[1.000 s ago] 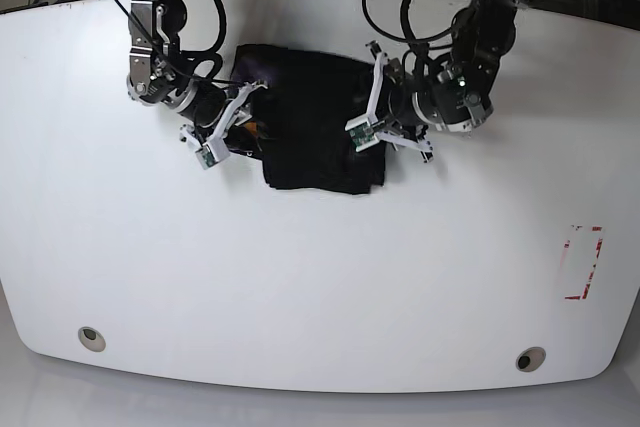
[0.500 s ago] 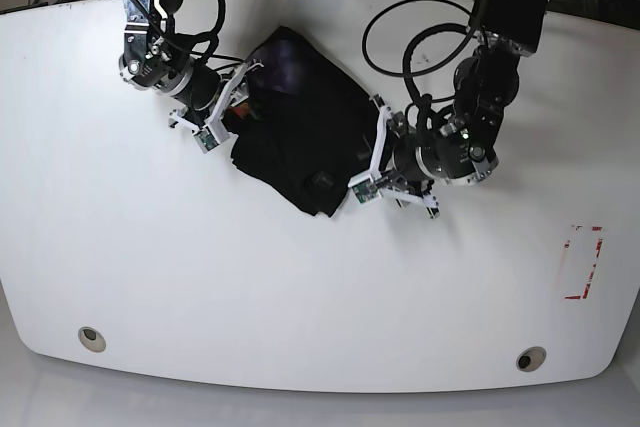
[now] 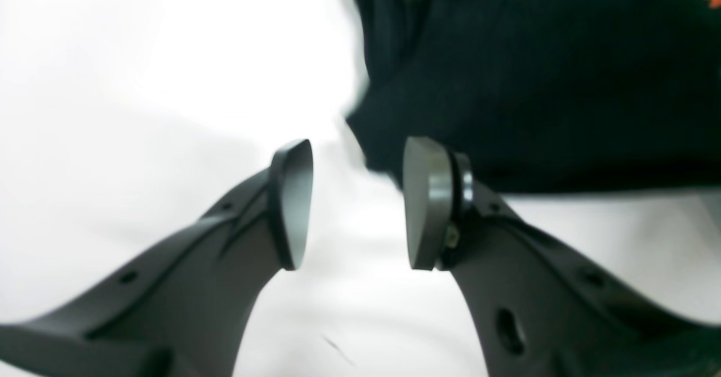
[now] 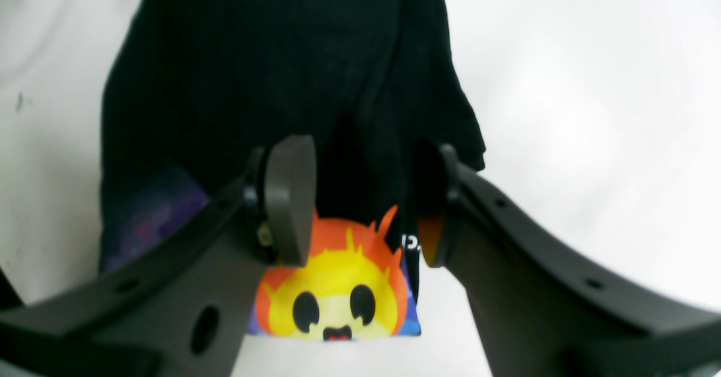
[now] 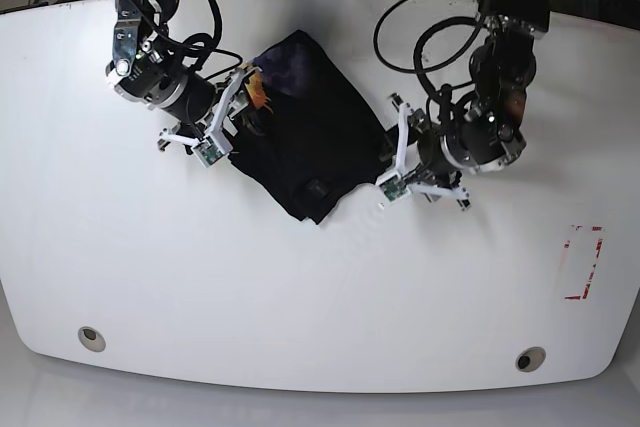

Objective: Layout the t-shirt on the table in an organized manner, then fold the t-shirt properly
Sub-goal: 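Rotate and square the folded bundle with both grippers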

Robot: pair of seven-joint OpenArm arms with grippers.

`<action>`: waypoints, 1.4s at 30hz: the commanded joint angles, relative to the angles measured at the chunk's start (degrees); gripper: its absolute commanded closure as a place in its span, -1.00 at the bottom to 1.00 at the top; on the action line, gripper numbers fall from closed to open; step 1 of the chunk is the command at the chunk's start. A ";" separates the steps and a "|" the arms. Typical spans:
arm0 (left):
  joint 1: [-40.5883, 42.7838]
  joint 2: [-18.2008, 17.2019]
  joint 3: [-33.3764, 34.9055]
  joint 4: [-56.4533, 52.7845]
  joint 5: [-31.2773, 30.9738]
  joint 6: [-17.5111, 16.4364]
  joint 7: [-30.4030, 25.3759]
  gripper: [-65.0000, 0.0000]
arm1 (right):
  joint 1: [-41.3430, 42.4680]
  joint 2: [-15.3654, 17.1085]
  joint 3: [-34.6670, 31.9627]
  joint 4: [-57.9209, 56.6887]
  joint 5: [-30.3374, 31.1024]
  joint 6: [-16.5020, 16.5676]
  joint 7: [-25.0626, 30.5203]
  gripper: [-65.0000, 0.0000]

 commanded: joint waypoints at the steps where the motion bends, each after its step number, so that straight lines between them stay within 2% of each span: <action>1: 1.86 0.20 -0.38 1.29 -0.61 -0.03 -1.43 0.23 | -0.58 0.40 0.21 1.08 0.41 0.30 1.14 0.17; 5: 5.82 0.29 -0.21 1.20 -0.43 -0.03 -4.86 0.23 | -1.46 0.40 0.21 0.29 0.14 0.30 1.23 0.17; 10: 9.07 0.29 -0.03 0.59 -0.26 -0.03 -9.17 0.23 | -2.25 0.40 0.03 -2.79 0.41 0.30 4.31 0.17; 17: 9.51 0.20 -0.03 -4.69 -0.35 -0.03 -11.54 0.23 | -3.83 0.31 -0.23 -4.72 0.41 0.30 6.24 0.17; 21: 6.17 -0.15 -0.03 -9.70 -0.35 -0.03 -12.86 0.23 | -4.80 -2.24 -0.14 -6.31 0.05 0.30 6.95 0.17; 30: -2.27 0.11 0.06 -19.72 -0.35 -0.03 -13.21 0.23 | -5.68 -2.68 -0.23 -12.55 -0.03 0.30 13.72 0.18; 35: -7.37 -0.15 1.46 -23.41 -0.61 -0.03 -13.21 0.23 | -6.56 -4.44 -0.23 -12.81 0.05 0.30 13.98 0.18; 42: -10.36 -0.33 2.17 -23.94 -0.61 -0.03 -13.21 0.23 | -7.79 -6.63 -0.32 -10.61 0.05 0.30 13.80 0.18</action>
